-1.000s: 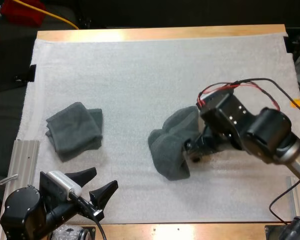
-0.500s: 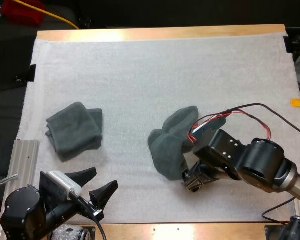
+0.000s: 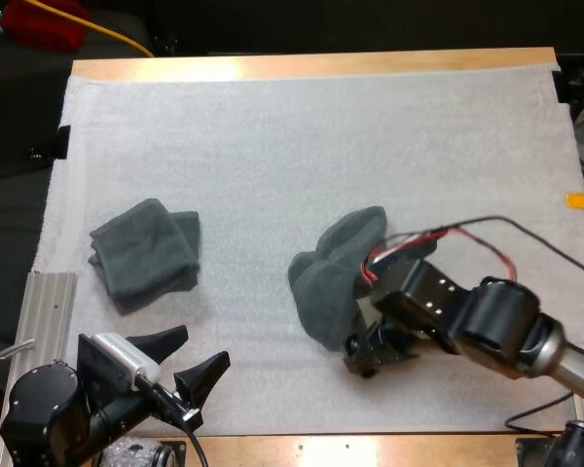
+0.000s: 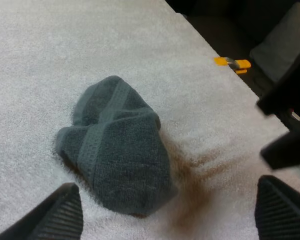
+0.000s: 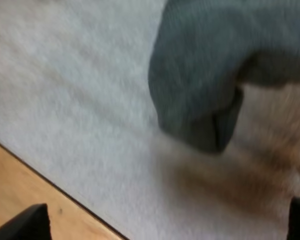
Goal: Pick towel from pile, fold and stack
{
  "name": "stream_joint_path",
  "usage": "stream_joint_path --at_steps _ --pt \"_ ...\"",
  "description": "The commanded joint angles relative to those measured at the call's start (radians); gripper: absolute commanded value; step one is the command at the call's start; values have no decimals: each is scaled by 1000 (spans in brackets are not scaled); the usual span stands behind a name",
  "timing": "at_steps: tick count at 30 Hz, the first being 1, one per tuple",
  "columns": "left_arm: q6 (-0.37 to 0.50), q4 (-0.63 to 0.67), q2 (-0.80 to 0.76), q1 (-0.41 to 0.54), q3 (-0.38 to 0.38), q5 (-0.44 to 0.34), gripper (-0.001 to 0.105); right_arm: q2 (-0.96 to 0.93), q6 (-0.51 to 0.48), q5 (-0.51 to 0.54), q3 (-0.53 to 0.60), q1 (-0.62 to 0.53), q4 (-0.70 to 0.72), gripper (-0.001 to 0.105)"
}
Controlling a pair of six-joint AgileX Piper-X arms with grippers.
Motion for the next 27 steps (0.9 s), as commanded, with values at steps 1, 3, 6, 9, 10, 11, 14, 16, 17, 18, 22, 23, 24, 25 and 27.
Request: stream_joint_path --at_steps 1,3,6,9,10,11,14,16,17,18,22,23,24,25,27 --pt "6 -3 0 -4 -8 7 69 -9 12 -12 29 -2 -13 89" --pt "13 -3 0 -4 -8 7 69 -9 18 -12 85 -2 -76 88" --pt "25 -3 0 -4 -8 7 69 -9 29 -12 147 -4 -159 88" --pt "25 -3 0 -4 -8 7 69 -9 68 -55 205 -20 -251 88" --pt "25 -3 0 -4 -8 7 69 -9 79 -76 220 -24 -268 88" --pt "25 -3 0 -4 -8 7 69 -9 101 -115 251 -32 -315 88" --pt "25 -3 0 -4 -8 7 69 -9 132 -165 328 -39 -416 88" --pt "25 -3 0 -4 -8 7 69 -7 146 -172 366 -38 -475 88" --pt "25 -3 0 -4 -8 7 69 -7 155 -184 393 -38 -515 88" --pt "25 -3 0 -4 -8 7 69 -7 164 -189 416 -38 -549 88" --pt "25 -3 0 -4 -8 7 69 -3 178 -188 475 -38 -660 88" --pt "25 -3 0 -4 -8 7 69 2 190 -186 486 -38 -687 88" --pt "25 -3 0 -4 -8 7 69 11 199 -183 496 -38 -712 88" --pt "25 -3 0 -4 -8 7 69 16 199 -182 498 -38 -721 88" --pt "25 -3 0 -4 -8 7 69 51 205 -176 500 -38 -755 88"
